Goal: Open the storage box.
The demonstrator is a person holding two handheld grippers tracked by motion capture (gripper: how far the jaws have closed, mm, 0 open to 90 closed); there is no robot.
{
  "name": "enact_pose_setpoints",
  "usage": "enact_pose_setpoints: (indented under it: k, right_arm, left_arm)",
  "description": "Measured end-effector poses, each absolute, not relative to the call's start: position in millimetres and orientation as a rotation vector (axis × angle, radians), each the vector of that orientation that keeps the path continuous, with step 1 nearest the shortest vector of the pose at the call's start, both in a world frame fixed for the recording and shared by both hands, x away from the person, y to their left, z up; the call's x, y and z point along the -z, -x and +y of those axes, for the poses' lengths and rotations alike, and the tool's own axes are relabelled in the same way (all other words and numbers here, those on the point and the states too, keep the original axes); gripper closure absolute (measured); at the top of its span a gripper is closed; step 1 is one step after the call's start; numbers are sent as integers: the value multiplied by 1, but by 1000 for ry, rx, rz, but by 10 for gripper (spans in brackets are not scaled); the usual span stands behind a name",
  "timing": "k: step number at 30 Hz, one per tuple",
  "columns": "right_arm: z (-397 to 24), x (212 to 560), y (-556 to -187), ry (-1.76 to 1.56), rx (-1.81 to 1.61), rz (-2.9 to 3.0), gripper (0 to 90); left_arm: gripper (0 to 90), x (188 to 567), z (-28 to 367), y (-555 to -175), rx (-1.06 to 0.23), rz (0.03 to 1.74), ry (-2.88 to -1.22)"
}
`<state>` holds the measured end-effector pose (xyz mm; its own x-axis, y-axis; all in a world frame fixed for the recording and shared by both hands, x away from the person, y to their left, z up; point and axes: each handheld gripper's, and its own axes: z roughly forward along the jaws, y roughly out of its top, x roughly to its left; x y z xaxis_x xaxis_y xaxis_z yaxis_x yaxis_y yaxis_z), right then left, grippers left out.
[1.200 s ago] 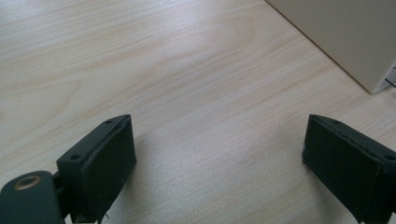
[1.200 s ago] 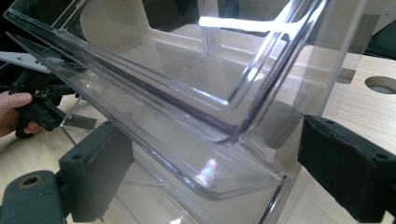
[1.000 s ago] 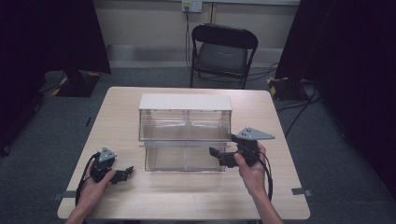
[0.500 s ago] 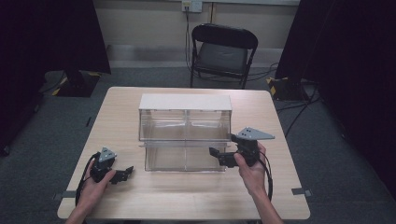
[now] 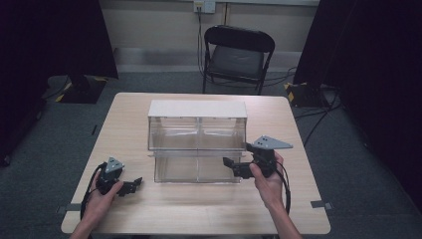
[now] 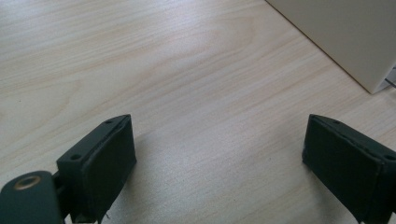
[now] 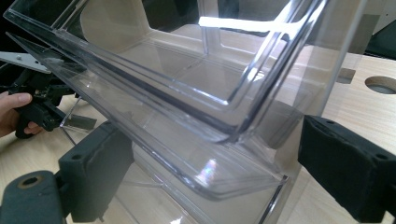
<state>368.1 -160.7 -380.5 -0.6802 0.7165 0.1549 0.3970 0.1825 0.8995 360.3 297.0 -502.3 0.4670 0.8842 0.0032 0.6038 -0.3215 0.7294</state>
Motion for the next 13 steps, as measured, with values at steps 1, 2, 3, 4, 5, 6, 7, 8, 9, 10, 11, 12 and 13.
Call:
enact_pose_setpoints:
  k: [1,2,3,4,5,6,7,8,9,10,11,12,13]
  right_arm:
    - [-161,381,-368,-1059,-1498,2161,96]
    - [-161,381,-368,-1061,-1498,2161,95]
    - [-161,381,-368,-1061,-1499,2160,95]
    - [-161,381,-368,-1060,-1500,2160,95]
    - [-161,381,-368,-1060,-1500,2160,95]
    - [-161,381,-368,-1065,-1499,2160,95]
    - [-161,381,-368,-1066,-1499,2160,95]
    - [-161,381,-368,-1063,-1499,2158,95]
    - [-161,381,-368,-1063,-1498,2159,95]
    - [-161,381,-368,-1063,-1498,2159,94]
    - [-161,381,-368,-1065,-1498,2160,94]
    - [-161,381,-368,-1065,-1498,2160,94]
    - [-161,381,-368,-1062,-1498,2162,94]
  left_arm:
    - [89,502,297,-360,-537,1234,-2043]
    - [89,502,297,-360,-537,1233,-2047]
    - [89,502,297,-360,-537,1233,-2046]
    - [89,502,297,-360,-537,1234,-2044]
    - [89,502,297,-360,-537,1235,-2042]
    - [89,502,297,-360,-537,1234,-2044]
    - [89,502,297,-360,-537,1234,-2043]
    - [89,502,297,-360,-537,1232,-2047]
    - [89,502,297,-360,-537,1234,-2043]
    - [89,502,297,-360,-537,1234,-2043]
    - [89,502,297,-360,-537,1234,-2043]
    - [89,502,297,-360,-537,1234,-2044]
    - [88,502,297,-360,-536,1233,-2044]
